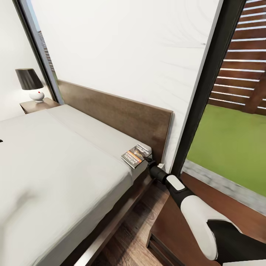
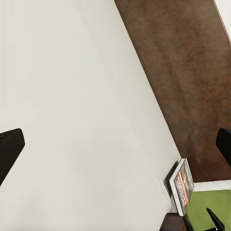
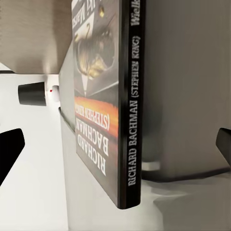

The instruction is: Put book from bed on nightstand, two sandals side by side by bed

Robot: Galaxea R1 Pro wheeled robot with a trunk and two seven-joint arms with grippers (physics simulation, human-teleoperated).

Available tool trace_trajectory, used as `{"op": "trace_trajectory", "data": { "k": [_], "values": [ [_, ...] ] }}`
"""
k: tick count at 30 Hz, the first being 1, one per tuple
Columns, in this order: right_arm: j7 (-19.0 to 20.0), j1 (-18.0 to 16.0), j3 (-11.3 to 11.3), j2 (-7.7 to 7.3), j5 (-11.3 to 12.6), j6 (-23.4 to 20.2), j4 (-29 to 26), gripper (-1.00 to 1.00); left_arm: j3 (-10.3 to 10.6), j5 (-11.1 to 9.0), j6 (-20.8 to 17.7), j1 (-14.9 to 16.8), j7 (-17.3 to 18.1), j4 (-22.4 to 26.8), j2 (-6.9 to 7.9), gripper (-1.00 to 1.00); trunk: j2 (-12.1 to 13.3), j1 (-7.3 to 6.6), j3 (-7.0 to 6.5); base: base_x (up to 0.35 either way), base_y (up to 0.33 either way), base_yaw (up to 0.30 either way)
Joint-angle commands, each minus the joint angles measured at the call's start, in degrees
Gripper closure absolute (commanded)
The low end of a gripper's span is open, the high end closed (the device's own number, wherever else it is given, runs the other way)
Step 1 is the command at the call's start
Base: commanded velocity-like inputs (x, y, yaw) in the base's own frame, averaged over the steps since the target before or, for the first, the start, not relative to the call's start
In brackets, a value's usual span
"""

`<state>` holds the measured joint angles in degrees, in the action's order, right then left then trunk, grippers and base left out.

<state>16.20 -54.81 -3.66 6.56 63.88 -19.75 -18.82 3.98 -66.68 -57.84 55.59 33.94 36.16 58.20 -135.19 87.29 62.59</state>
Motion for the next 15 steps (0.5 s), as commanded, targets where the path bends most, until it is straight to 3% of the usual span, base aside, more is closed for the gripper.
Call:
{"op": "trace_trajectory", "data": {
  "k": [1, 15],
  "values": [
    [0.1, 0.0, -0.4, 0.04, 0.2, -0.4, 0.0, -1.00, 0.3, 0.1, 0.0, 0.1, 0.5, -0.1, 0.07, -1.00, 0.0, -0.01, 0.05, 0.000, 0.000, 0.000],
    [0.4, 0.0, -0.3, 0.04, 0.2, -0.5, 0.0, -1.00, 0.4, 0.2, 0.0, 0.1, 0.5, -0.1, 0.07, -1.00, 0.0, -0.01, 0.05, 0.000, 0.000, 0.000]
  ]
}}
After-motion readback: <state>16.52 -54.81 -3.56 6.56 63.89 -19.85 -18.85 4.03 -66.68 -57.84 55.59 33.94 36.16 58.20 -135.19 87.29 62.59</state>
